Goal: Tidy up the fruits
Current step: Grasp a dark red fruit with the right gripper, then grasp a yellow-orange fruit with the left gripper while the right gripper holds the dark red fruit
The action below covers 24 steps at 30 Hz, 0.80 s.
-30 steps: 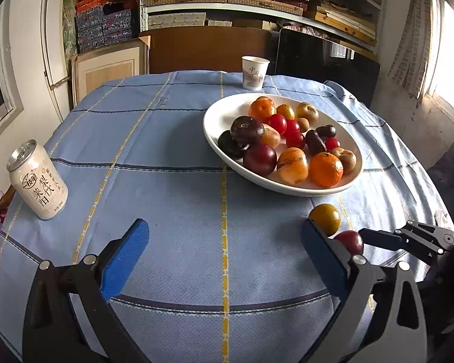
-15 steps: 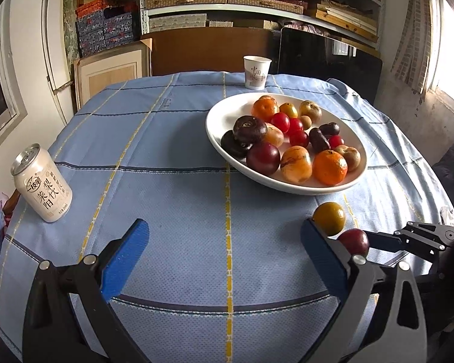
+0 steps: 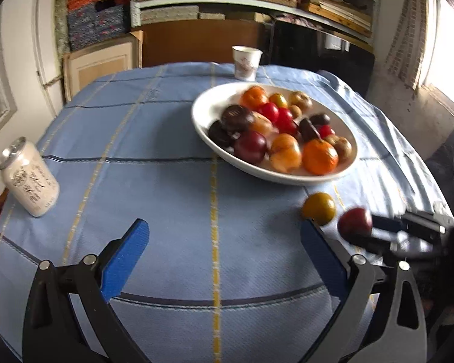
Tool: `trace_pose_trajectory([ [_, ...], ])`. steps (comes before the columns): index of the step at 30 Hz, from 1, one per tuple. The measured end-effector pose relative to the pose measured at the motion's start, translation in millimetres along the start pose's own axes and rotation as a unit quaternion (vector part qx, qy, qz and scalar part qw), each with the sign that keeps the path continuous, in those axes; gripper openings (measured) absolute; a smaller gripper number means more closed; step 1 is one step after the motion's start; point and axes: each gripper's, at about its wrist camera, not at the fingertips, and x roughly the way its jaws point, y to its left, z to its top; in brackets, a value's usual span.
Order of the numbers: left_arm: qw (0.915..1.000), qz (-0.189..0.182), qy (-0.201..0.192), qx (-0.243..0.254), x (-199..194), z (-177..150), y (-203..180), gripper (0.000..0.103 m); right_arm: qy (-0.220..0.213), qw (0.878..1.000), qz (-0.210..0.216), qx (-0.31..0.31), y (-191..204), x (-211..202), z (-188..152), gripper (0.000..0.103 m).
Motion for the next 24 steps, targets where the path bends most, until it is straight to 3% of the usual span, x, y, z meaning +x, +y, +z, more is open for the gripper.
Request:
trace_pose_trajectory([
  [10, 0.9915, -0.031, 0.012, 0.126, 15.6, -15.1, -69.8, 0.098, -0.033, 0.998, -0.008, 0.059, -31.5, -19.9, 5.1, 0.036],
  [14, 0.9908, -0.06, 0.002, 0.121, 14.9, -9.3, -86.0, 0.098, -0.033, 0.997, -0.009, 0.067, -36.0, -20.8, 4.7, 0.036],
  [17, 0.9909, -0.055, -0.005, 0.123, 21.6, -4.0, -93.1, 0.098, -0.033, 0.997, -0.009, 0.07, -36.7, -21.0, 4.3, 0.036],
  [22, 0.9919, -0.056, 0.035, 0.108, 48.0, 3.7, -93.1, 0.074, -0.035, 0.997, -0.009, 0.075, -38.4, -22.9, 5.1, 0.036],
  [24, 0.9929, -0.051, 0.042, 0.098, 54.4, 5.7, -90.0, 0.071, -0.033, 0.996, -0.008, 0.077, -39.7, -23.0, 4.5, 0.037],
])
